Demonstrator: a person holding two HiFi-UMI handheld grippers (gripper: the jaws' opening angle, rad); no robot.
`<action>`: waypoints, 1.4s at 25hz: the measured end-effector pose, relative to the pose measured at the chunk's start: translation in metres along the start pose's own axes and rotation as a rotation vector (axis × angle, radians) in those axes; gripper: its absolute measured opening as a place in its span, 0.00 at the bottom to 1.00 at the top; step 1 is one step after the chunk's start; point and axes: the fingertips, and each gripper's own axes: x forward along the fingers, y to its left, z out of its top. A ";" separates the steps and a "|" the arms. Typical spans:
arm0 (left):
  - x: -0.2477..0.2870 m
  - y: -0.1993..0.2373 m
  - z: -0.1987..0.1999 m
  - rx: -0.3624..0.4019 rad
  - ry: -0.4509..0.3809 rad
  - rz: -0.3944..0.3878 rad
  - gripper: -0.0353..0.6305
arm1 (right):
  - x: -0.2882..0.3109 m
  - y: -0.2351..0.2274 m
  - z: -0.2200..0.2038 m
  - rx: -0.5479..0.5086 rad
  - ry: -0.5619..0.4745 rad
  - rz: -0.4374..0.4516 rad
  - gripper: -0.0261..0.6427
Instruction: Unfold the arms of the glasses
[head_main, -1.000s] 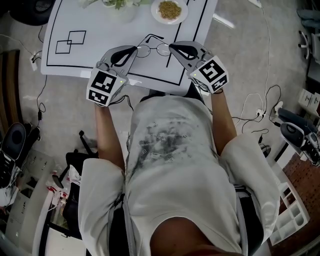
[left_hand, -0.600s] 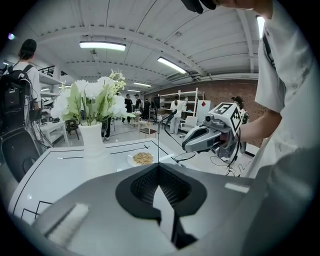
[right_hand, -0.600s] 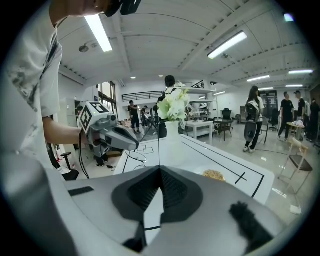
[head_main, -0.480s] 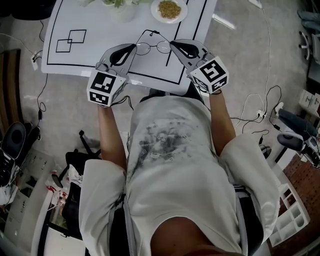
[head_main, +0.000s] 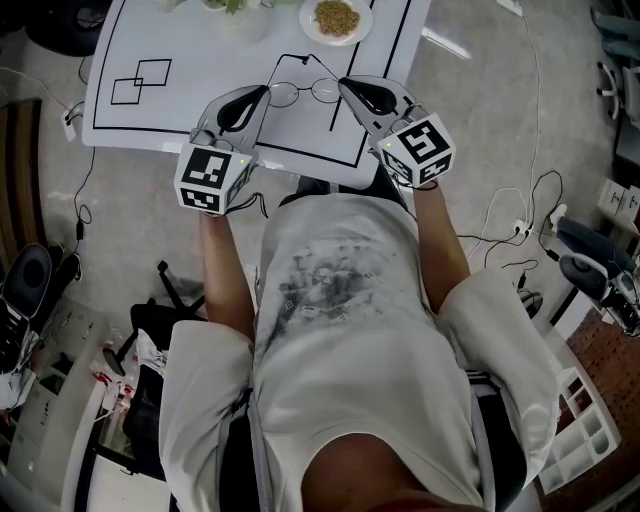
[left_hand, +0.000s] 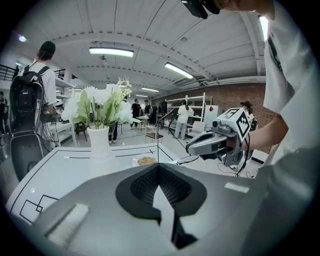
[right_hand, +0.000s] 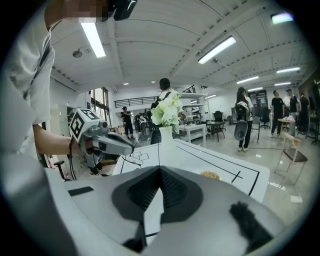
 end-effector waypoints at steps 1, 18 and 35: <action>0.000 0.001 0.000 -0.005 -0.005 0.004 0.06 | 0.000 0.000 0.001 0.005 -0.005 -0.006 0.06; -0.007 0.003 0.010 -0.053 -0.065 0.079 0.06 | -0.004 -0.008 0.017 0.057 -0.073 -0.101 0.06; -0.015 0.016 0.023 -0.117 -0.127 0.150 0.06 | 0.000 -0.009 0.031 0.107 -0.120 -0.175 0.06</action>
